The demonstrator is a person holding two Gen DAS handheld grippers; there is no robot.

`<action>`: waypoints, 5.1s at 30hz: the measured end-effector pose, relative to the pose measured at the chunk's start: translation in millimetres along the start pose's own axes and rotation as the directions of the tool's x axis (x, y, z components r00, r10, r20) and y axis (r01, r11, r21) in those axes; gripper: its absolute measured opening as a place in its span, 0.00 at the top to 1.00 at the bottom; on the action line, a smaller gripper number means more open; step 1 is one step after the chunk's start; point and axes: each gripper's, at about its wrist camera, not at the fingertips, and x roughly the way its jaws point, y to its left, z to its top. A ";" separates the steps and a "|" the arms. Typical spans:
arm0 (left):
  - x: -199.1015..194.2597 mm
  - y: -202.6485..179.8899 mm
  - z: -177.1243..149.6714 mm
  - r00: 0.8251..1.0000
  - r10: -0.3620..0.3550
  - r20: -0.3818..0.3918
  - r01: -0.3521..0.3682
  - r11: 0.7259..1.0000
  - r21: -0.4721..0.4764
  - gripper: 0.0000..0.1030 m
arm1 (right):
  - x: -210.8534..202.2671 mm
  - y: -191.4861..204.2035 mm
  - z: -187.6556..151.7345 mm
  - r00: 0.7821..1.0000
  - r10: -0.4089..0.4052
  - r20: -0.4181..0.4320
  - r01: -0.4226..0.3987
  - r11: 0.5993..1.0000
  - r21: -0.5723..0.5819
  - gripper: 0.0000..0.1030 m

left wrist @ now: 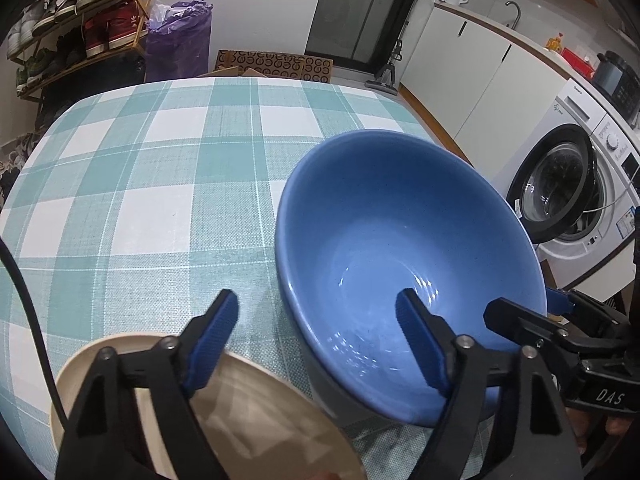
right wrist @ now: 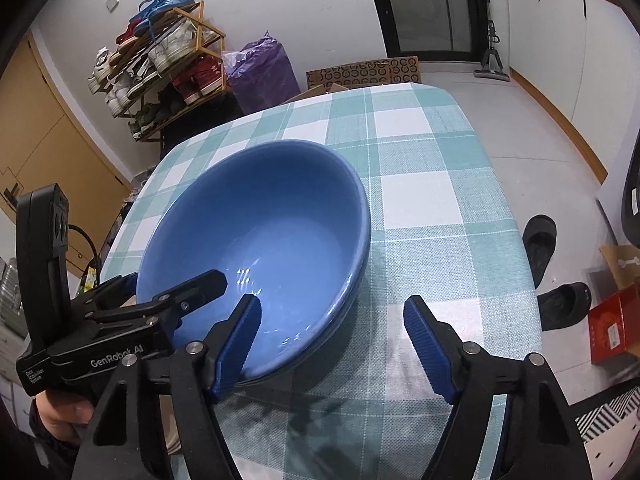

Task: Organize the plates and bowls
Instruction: 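Close the left gripper on the nested bowls' rim while the right gripper grips opposite, then lift the nested blue bowls with both grippers and carry them over the cream plates, then lower the nested blue bowls onto the cream plate stack with both grippers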

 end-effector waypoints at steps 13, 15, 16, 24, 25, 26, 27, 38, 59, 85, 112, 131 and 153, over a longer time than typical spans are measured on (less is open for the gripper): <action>-1.6 -2.5 0.5 0.999 -0.030 0.022 0.030 1.000 0.005 0.63 | -4.0 5.6 -1.6 1.000 -0.019 0.018 0.020 0.999 -0.031 0.45; -1.8 -1.4 0.9 0.999 -0.031 0.023 0.031 1.000 0.000 0.65 | -4.2 6.2 -1.5 1.000 -0.020 0.022 0.021 0.999 -0.035 0.50; -2.1 -0.5 1.0 0.999 -0.033 0.025 0.033 0.999 -0.003 0.66 | -4.4 6.8 -1.5 1.000 -0.020 0.023 0.021 0.999 -0.037 0.51; -4.1 0.5 2.0 0.999 -0.024 0.034 0.023 1.000 0.005 0.70 | -7.0 10.8 -2.0 0.999 -0.026 0.035 0.027 0.998 -0.051 0.61; -4.2 0.5 2.0 0.999 -0.022 0.035 0.022 1.000 0.006 0.71 | -7.1 11.0 -2.0 0.999 -0.027 0.035 0.029 0.998 -0.052 0.61; -4.4 0.5 1.8 0.999 -0.021 0.035 0.021 1.000 0.007 0.71 | -6.9 10.6 -1.9 0.999 -0.027 0.035 0.029 0.998 -0.052 0.62; -4.5 0.4 1.7 0.999 -0.020 0.036 0.020 1.000 0.009 0.71 | -7.0 10.7 -1.9 0.999 -0.030 0.035 0.032 0.998 -0.054 0.62; -4.9 0.0 1.1 0.999 -0.015 0.036 0.015 1.000 0.012 0.71 | -7.2 9.3 -1.3 0.999 -0.038 0.038 0.040 0.998 -0.055 0.64; -6.8 -4.6 -0.7 0.999 -0.009 0.033 0.008 1.000 0.030 0.71 | -9.2 9.1 -0.7 0.997 -0.058 0.049 0.062 0.995 -0.072 0.66; -33.2 -17.7 -1.7 0.996 -0.008 0.084 0.003 0.998 0.059 0.71 | -37.4 10.6 -3.8 0.993 -0.055 0.104 0.063 0.995 -0.080 0.66; -112.0 -7.6 -12.7 0.984 0.010 0.175 -0.020 0.998 0.054 0.71 | -109.7 60.9 -22.2 0.979 -0.013 0.204 0.039 0.991 -0.127 0.66; -177.6 24.9 -51.8 0.968 0.102 0.231 -0.110 0.994 0.022 0.71 | -150.5 137.1 -60.3 0.971 0.071 0.228 -0.017 0.973 -0.229 0.66; -178.2 68.5 -88.5 0.958 0.191 0.214 -0.191 0.981 -0.024 0.71 | -115.6 178.7 -87.6 0.980 0.132 0.151 -0.084 0.954 -0.289 0.66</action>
